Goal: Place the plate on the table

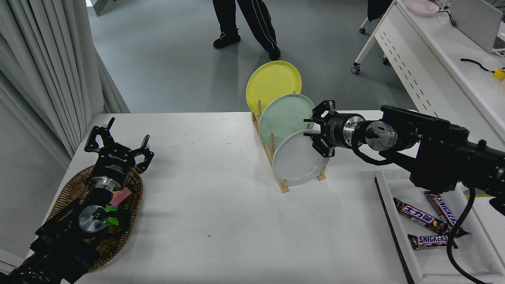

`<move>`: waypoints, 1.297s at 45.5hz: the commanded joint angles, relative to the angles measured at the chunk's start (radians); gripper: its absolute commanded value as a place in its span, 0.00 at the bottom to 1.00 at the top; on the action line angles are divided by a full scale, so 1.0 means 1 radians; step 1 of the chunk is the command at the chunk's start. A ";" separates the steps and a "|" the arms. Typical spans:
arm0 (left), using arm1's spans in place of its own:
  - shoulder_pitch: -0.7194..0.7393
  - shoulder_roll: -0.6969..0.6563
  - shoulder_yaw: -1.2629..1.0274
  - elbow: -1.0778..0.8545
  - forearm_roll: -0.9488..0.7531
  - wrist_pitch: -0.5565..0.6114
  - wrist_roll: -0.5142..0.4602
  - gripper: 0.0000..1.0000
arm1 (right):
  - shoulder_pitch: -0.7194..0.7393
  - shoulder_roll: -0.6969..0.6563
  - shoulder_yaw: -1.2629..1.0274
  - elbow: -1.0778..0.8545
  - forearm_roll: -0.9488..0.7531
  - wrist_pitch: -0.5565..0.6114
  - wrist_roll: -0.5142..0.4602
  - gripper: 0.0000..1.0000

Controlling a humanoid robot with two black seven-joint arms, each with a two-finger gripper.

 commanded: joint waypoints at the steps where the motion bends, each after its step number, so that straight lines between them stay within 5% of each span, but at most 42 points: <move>1: 0.000 0.000 0.000 0.000 0.000 0.000 0.000 1.00 | 0.001 -0.002 0.002 0.000 0.001 0.000 -0.013 0.23; 12: 0.000 0.000 0.000 0.000 0.000 0.000 0.000 1.00 | -0.002 -0.002 0.014 0.000 0.001 0.000 -0.014 0.23; 35: 0.000 0.000 0.000 -0.001 0.000 0.000 0.000 1.00 | -0.002 -0.002 0.014 -0.012 0.001 -0.001 -0.018 0.00; 59: 0.000 0.000 0.000 0.000 0.000 0.000 0.000 1.00 | 0.009 -0.048 0.091 0.006 0.014 0.005 -0.079 0.00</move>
